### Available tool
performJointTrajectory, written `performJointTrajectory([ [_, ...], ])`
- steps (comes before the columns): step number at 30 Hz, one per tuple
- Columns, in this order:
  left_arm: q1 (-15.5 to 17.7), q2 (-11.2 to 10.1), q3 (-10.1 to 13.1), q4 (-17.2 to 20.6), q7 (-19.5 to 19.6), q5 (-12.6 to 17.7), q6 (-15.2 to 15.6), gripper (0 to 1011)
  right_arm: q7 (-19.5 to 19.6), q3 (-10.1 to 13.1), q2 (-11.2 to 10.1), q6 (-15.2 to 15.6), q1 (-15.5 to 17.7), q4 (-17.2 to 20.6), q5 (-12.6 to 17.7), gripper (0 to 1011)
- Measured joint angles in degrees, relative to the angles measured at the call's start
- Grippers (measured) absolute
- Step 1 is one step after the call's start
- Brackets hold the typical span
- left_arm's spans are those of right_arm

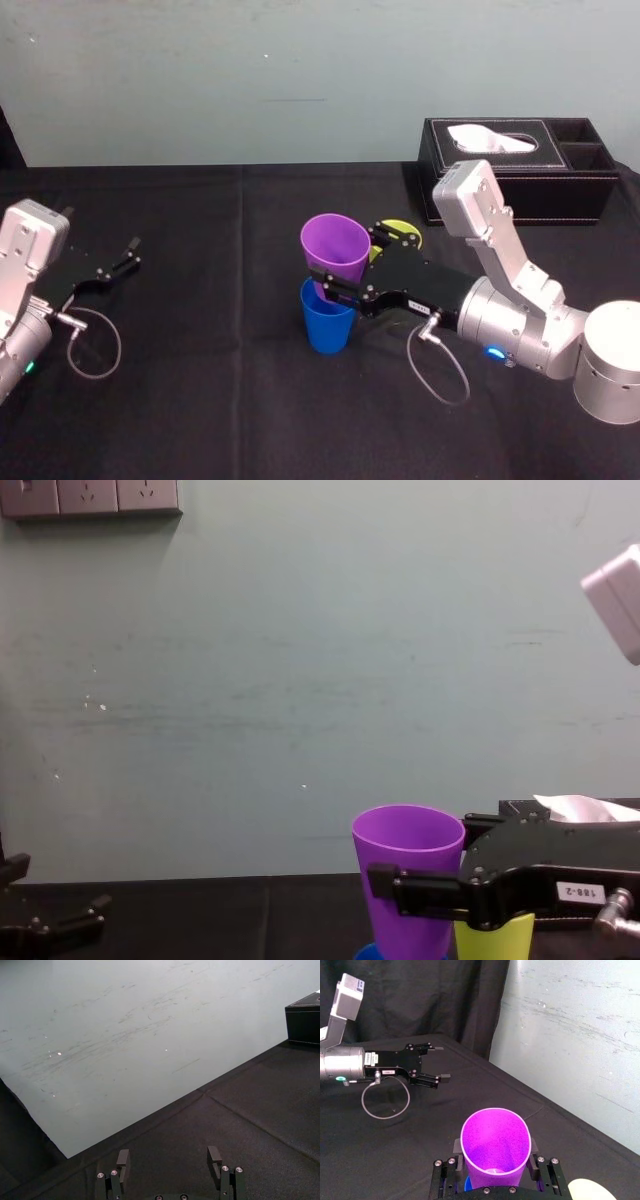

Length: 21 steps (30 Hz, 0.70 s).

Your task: Stack the three plastic cups sequentially using one hand.

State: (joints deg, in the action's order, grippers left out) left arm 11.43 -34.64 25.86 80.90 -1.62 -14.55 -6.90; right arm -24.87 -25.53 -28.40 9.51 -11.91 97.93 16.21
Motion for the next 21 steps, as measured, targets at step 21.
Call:
performJointTrajectory([
  [21, 0.0, 0.0, 0.0, 0.0, 0.0, 0.0, 0.0, 1010, -0.3, -0.9, 2.0, 0.2, -1.6, -3.5, -1.4, 726],
])
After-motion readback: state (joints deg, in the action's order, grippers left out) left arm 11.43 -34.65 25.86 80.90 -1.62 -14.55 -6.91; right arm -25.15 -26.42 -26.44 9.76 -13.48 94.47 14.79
